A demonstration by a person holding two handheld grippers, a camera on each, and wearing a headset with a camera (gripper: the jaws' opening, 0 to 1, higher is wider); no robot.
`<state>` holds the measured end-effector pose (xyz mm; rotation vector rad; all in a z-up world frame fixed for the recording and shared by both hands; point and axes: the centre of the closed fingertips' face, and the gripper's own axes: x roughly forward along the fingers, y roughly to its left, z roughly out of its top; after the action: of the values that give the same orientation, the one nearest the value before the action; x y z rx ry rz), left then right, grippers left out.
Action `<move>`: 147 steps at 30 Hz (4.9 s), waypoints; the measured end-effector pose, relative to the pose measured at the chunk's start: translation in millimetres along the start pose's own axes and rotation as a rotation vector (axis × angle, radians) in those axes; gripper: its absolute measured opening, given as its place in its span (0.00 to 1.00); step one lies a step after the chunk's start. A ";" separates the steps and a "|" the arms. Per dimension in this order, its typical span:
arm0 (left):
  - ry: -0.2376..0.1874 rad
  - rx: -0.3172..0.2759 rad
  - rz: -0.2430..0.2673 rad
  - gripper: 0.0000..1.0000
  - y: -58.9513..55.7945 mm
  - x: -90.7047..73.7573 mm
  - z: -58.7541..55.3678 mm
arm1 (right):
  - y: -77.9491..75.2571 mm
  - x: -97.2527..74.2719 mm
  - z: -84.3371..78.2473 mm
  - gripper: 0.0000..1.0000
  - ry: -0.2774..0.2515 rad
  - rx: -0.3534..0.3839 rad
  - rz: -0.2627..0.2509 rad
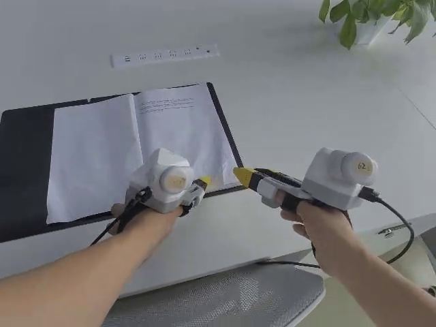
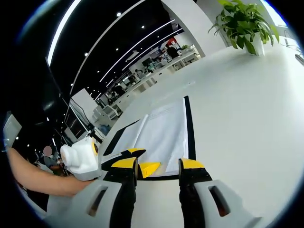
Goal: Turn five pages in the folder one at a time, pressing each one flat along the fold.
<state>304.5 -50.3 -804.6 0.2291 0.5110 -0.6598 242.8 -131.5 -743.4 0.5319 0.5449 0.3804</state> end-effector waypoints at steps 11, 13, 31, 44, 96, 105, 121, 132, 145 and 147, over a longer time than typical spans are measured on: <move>-0.032 -0.042 -0.007 0.36 1.4 -0.8 -2.0 | -0.5 4.4 -3.9 0.33 0.006 0.008 0.011; -0.035 -0.041 -0.006 0.35 1.4 -1.2 -1.8 | -1.0 5.4 -4.4 0.33 0.011 0.007 0.011; -0.026 -0.019 0.006 0.16 11.6 -1.7 -2.8 | -0.5 20.2 -11.4 0.31 0.040 0.000 0.010; -0.021 -0.025 0.002 0.16 10.9 -0.9 -3.7 | -13.8 47.3 -17.6 0.28 0.098 0.046 -0.020; -0.061 -0.194 0.055 0.26 77.0 -115.7 29.0 | 134.5 64.3 10.7 0.00 0.023 -0.107 0.256; -0.070 -0.212 0.110 0.28 111.8 -172.1 22.0 | 181.8 85.9 -2.7 0.00 0.053 -0.149 0.322; -0.057 -0.222 0.181 0.26 157.8 -238.2 -13.2 | 228.6 136.2 -57.9 0.00 0.174 -0.202 0.357; -0.003 -0.223 0.170 0.25 167.2 -251.4 -46.4 | 239.6 169.1 -101.5 0.00 0.288 -0.226 0.347; 0.028 -0.260 0.164 0.22 177.0 -248.6 -70.8 | 239.6 196.4 -138.6 0.00 0.394 -0.174 0.316; 0.035 -0.263 0.166 0.21 178.1 -248.4 -74.2 | 237.7 199.8 -143.3 0.00 0.409 -0.173 0.310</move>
<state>222.4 244.3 -730.9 0.0342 0.6000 -0.4224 271.0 206.1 -789.9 0.3703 0.8168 0.8352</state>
